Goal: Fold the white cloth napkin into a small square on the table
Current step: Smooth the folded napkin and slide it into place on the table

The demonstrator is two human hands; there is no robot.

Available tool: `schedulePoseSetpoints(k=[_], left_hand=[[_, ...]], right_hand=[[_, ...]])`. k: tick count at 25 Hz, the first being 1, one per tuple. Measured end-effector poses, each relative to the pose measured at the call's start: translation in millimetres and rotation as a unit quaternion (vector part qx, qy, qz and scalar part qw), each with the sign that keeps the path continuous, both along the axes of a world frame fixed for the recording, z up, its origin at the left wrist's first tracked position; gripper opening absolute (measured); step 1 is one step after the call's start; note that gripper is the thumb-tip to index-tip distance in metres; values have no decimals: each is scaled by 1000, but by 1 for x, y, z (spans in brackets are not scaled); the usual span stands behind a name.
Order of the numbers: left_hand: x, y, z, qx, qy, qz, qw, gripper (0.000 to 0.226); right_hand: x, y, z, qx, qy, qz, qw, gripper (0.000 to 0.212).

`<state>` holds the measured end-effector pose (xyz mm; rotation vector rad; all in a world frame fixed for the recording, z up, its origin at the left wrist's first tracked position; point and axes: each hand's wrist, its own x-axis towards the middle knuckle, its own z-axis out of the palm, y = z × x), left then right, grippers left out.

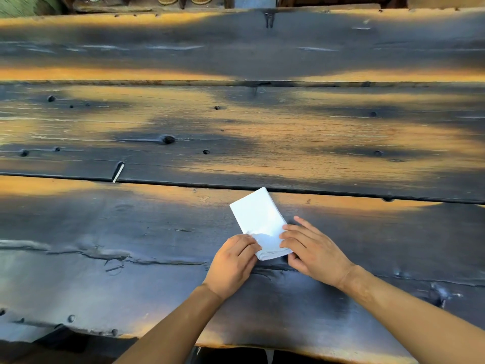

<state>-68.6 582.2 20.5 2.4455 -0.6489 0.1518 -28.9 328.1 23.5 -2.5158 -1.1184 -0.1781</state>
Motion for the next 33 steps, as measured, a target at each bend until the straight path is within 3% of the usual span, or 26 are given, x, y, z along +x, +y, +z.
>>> schedulePoseSetpoints(k=[6, 13, 18, 20, 24, 28, 33], left_hand=[[-5, 9, 4, -4, 9, 5, 1000, 23], [-12, 18, -4, -31, 34, 31, 998, 20], [-10, 22, 2, -88, 155, 91, 980, 20], [-4, 20, 5, -104, 186, 139, 967, 16], [18, 11, 7, -76, 220, 240, 942, 17], [53, 0, 8, 7, 262, 255, 931, 27], [72, -9, 4, 32, 301, 278, 912, 30]], right_hand=[[6, 2, 0, -25, 40, 46, 998, 16], [8, 5, 2, -20, 150, 24, 988, 43], [6, 15, 15, -29, 165, -38, 985, 29], [9, 22, 23, 1, 241, -100, 965, 27], [25, 38, 25, 72, 386, -242, 887, 25], [38, 52, 23, 36, 390, -324, 861, 23], [50, 59, 20, 2, 408, -368, 835, 30]])
